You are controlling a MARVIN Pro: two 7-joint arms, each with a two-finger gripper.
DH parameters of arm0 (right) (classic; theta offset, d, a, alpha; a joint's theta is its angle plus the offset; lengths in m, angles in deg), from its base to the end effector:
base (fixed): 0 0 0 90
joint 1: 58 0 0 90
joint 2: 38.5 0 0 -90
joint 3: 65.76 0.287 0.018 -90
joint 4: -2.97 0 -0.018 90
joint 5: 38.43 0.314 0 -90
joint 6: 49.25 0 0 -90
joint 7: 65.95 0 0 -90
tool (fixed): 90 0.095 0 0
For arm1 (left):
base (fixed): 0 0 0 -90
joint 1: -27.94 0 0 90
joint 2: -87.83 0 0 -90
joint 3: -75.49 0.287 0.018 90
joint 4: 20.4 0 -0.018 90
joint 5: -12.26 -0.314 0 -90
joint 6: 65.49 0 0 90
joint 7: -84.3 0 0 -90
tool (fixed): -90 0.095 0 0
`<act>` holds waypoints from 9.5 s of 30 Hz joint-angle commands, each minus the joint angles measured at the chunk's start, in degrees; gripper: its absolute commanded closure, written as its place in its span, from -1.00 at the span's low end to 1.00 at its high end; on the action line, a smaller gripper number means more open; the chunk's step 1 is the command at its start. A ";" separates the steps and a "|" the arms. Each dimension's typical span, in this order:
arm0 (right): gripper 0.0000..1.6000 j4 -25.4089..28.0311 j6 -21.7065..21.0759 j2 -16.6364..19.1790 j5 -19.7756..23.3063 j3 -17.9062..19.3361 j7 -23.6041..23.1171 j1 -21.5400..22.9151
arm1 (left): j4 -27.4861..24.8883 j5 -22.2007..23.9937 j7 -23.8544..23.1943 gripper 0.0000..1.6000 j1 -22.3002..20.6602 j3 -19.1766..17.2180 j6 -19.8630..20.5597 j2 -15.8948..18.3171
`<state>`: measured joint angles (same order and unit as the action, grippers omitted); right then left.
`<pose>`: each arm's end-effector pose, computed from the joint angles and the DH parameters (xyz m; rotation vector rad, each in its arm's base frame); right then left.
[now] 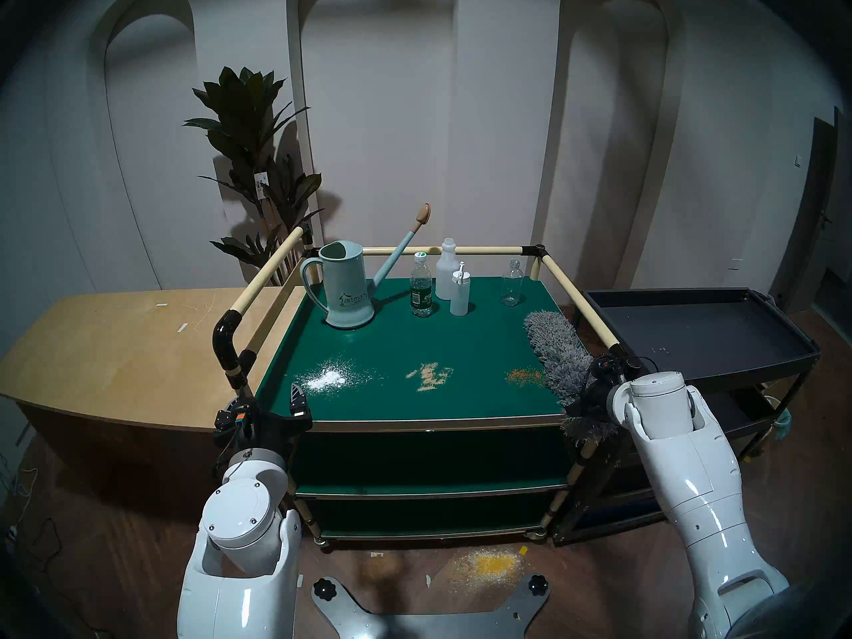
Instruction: Dust the shelf with the duster
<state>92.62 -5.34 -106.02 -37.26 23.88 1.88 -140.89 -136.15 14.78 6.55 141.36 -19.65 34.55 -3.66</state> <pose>0.4334 -0.1049 -0.3057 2.8437 0.4406 1.2576 0.3053 0.0513 -0.2890 -2.2070 -0.3394 -1.9208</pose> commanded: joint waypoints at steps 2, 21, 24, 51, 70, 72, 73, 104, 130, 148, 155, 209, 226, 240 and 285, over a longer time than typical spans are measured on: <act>1.00 7.55 -3.93 -0.62 5.04 -5.93 -8.35 0.75 | -2.34 0.28 0.29 -1.00 0.70 -0.02 -1.66 -0.62; 1.00 5.24 -8.92 2.80 4.69 -9.85 -14.25 4.23 | -1.79 1.14 -0.23 -1.00 0.71 -0.10 -2.39 -0.70; 1.00 4.52 -8.92 2.49 4.38 -11.26 -14.33 5.18 | -2.13 1.08 0.25 -1.00 1.12 -0.32 -2.48 -1.02; 1.00 -2.21 -8.09 -2.25 1.59 -22.47 -16.25 13.78 | -5.33 0.86 6.02 -1.00 6.09 -3.06 -4.78 -4.52; 1.00 -11.88 -4.48 -9.28 -1.44 -29.58 -16.22 21.47 | -7.62 1.65 12.45 -1.00 10.64 -3.57 -7.32 -6.17; 1.00 -13.44 -3.83 -10.26 -1.90 -30.30 -15.96 22.47 | -7.83 1.71 13.13 -1.00 11.11 -3.49 -7.46 -6.25; 1.00 -14.48 -3.36 -10.81 -2.13 -30.68 -15.88 23.00 | -7.94 1.77 13.53 -1.00 11.40 -3.45 -7.57 -6.32; 1.00 -31.38 6.11 -20.95 -5.76 -39.87 -16.41 30.58 | -10.24 3.01 23.83 -1.00 18.06 -0.77 -11.73 -6.35; 1.00 -36.76 11.08 -23.36 -9.44 -47.32 -21.63 33.40 | -9.71 4.82 31.23 -1.00 21.12 0.60 -16.48 -5.77; 1.00 -27.71 12.27 -13.12 -11.87 -52.95 -33.55 35.77 | -8.68 4.99 35.24 -1.00 23.18 4.45 -20.90 -2.88; 1.00 -22.01 12.13 -8.54 -12.25 -54.28 -39.19 35.71 | -8.11 5.13 37.31 -1.00 23.68 6.36 -22.53 -1.05; 1.00 -0.06 -4.42 24.58 14.07 -23.20 -35.11 20.87 | -3.32 9.06 27.20 -1.00 4.52 12.89 -10.87 15.27; 1.00 -1.32 -4.66 25.88 17.10 -13.77 -25.79 8.55 | 1.98 13.28 20.90 -1.00 -3.69 10.93 -6.91 16.76; 1.00 -0.16 1.86 18.03 16.08 -18.82 -20.54 7.14 | -2.42 12.46 25.10 -1.00 1.66 8.33 -5.84 16.05; 1.00 -8.59 5.74 -0.43 4.80 -48.09 -30.19 29.20 | -9.89 11.53 41.69 -1.00 17.94 1.00 -13.88 7.97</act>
<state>81.93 -0.57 -103.45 -31.61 -20.71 -24.41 -116.00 -144.63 26.36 47.31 157.11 -17.58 23.06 5.30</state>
